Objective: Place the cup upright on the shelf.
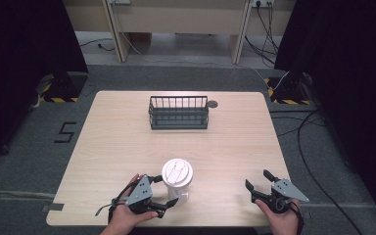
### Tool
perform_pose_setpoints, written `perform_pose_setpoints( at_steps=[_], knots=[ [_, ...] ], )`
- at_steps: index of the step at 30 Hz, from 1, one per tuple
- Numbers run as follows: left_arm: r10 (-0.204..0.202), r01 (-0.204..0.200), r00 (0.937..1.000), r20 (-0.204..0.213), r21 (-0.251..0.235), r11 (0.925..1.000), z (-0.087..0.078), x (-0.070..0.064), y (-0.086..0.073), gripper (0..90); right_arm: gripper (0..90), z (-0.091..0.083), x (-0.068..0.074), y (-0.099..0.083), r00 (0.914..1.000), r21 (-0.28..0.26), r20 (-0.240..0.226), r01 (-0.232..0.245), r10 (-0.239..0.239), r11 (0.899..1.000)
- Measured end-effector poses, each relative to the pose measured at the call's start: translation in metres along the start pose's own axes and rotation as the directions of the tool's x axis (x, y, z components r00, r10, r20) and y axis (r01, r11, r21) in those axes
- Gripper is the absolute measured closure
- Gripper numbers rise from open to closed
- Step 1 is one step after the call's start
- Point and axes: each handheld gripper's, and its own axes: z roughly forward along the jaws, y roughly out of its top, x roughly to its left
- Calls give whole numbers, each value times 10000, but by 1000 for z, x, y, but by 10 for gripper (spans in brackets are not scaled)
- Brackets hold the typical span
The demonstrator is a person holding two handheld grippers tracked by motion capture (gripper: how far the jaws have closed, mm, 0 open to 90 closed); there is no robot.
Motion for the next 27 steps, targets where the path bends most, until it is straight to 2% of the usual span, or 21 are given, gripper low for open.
perform_pose_setpoints(
  at_steps=[13,18,19,27],
  knots=[
    [-155,158,9996,219,-132,9998,24,2,6,141,201,0,0,0,10000,24,-21,33,-33,10000],
    [-262,267,9993,269,-191,9995,26,2,4,140,201,0,0,0,10000,35,-36,36,-36,10000],
    [-448,458,9984,344,-276,9986,27,3,4,141,202,0,0,0,10000,73,-37,1,-1,10000],
    [-353,363,9990,288,-360,9987,29,4,4,171,202,0,0,0,10000,84,-41,17,-16,10000]
  ],
)
